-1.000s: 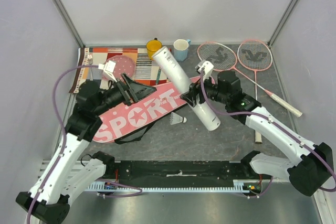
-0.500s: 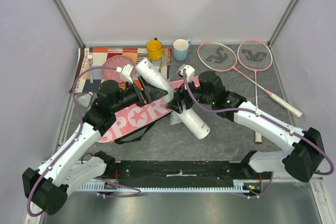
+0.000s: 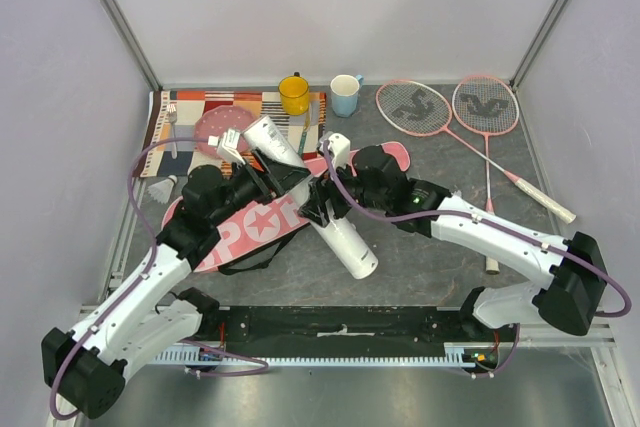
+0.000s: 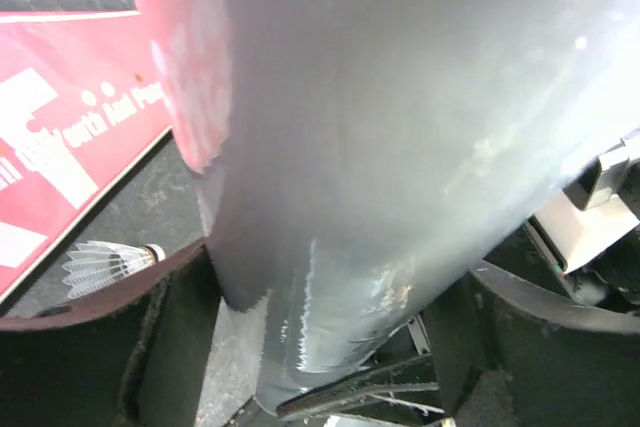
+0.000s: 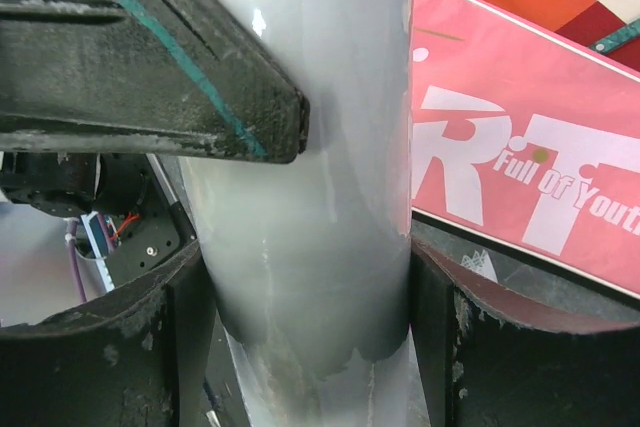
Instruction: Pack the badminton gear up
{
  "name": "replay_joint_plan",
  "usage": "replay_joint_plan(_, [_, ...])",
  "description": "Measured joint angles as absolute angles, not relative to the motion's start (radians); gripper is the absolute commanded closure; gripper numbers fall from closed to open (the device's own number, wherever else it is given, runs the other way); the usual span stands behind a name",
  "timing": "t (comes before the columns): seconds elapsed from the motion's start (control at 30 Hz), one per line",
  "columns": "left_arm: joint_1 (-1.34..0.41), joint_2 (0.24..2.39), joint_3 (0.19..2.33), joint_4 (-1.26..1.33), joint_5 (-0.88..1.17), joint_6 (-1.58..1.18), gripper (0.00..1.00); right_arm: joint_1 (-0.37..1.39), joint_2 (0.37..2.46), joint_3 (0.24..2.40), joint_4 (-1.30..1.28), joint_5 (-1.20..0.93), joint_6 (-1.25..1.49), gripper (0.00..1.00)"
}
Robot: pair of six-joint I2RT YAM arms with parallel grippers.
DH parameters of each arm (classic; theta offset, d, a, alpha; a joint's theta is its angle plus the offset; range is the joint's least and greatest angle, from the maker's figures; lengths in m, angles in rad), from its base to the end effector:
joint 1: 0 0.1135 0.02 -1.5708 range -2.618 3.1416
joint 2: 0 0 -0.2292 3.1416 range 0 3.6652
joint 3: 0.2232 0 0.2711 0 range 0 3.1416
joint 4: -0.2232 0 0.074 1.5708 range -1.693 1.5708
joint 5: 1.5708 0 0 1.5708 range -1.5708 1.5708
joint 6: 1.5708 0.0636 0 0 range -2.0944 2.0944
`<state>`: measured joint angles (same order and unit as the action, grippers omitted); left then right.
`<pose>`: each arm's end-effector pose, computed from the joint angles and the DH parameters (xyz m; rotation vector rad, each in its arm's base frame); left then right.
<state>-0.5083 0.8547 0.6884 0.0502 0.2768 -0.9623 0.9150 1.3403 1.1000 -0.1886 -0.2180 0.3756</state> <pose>0.2313 -0.1488 0.2862 -0.1934 1.8591 -1.2992 0.2101 0.2957 0.2754 -0.7157 2.0242 1.0146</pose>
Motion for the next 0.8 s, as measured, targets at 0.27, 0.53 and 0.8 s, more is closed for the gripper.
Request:
replay_joint_plan(0.27, [-0.519,0.796,0.623,0.086,0.191,-1.007,0.44,0.955,1.341,1.101,-0.186,-0.13,0.453,0.02])
replay_joint_plan(0.53, [-0.518,0.789,0.616,0.075,0.078,-1.06,0.51,0.955,1.224,1.067,-0.245,-0.009,0.536,0.02])
replay_joint_plan(0.8, [-0.516,0.786,0.616,0.051,-0.006,-1.206,0.51,0.953,0.883,0.823,-0.268,0.145,0.731,0.02])
